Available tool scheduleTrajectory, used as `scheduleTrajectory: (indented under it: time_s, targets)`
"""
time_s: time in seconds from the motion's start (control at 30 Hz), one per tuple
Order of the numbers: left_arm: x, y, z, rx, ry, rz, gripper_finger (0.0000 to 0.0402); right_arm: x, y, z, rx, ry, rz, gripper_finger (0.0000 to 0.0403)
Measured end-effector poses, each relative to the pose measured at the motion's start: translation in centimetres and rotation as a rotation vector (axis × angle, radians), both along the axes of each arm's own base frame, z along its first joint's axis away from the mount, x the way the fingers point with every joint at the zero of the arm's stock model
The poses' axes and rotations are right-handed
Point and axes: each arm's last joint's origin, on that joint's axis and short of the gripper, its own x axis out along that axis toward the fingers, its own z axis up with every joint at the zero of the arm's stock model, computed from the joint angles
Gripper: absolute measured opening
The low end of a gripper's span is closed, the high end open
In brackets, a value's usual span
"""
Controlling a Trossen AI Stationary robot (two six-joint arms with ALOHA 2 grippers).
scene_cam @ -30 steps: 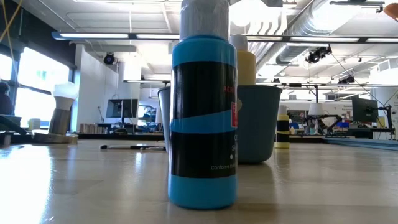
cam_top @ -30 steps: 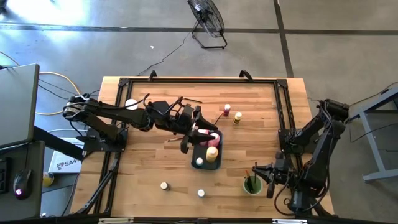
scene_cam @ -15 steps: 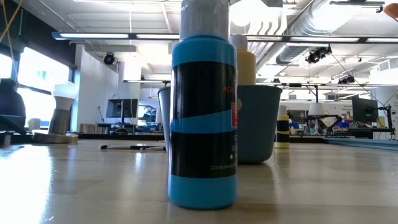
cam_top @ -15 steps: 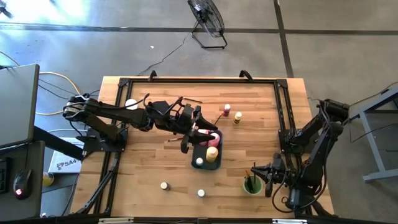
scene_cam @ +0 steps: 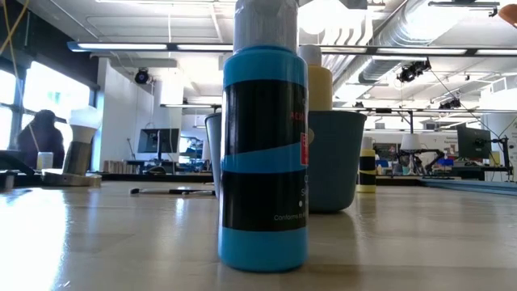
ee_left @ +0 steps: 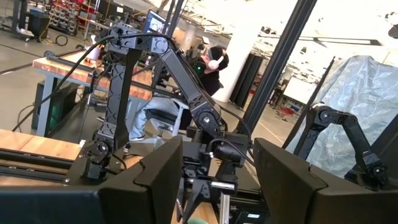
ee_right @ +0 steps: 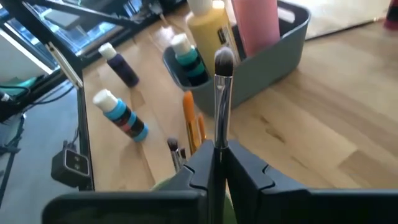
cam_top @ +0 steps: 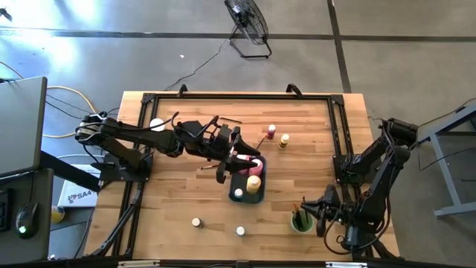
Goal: Pick & Place Paint Supplies
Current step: Put the black and silver paint brush into the green cup
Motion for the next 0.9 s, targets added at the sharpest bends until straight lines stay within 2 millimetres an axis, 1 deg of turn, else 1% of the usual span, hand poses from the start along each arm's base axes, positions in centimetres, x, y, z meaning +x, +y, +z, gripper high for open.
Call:
scheduleTrajectory:
  time_s: [0.23,0.67,0.8,0.9]
  targets:
    - [0.0,0.0,0.0,0.000,0.000,0.000,0.0193,0.1,0.2,0.0,0.031,0.007,0.005,0.0030]
    - [0.0,0.0,0.0,0.001,0.000,-0.003,0.0193,0.1,0.2,0.0,0.038,0.006,0.003,0.0033]
    - [0.0,0.0,0.0,0.001,0.000,-0.003,0.0193,0.6,0.1,-0.1,0.065,0.042,-0.006,0.0033]
    - [0.0,0.0,0.0,0.001,0.000,-0.003,0.0193,1.1,-0.2,-0.2,0.089,0.101,-0.019,0.0033]
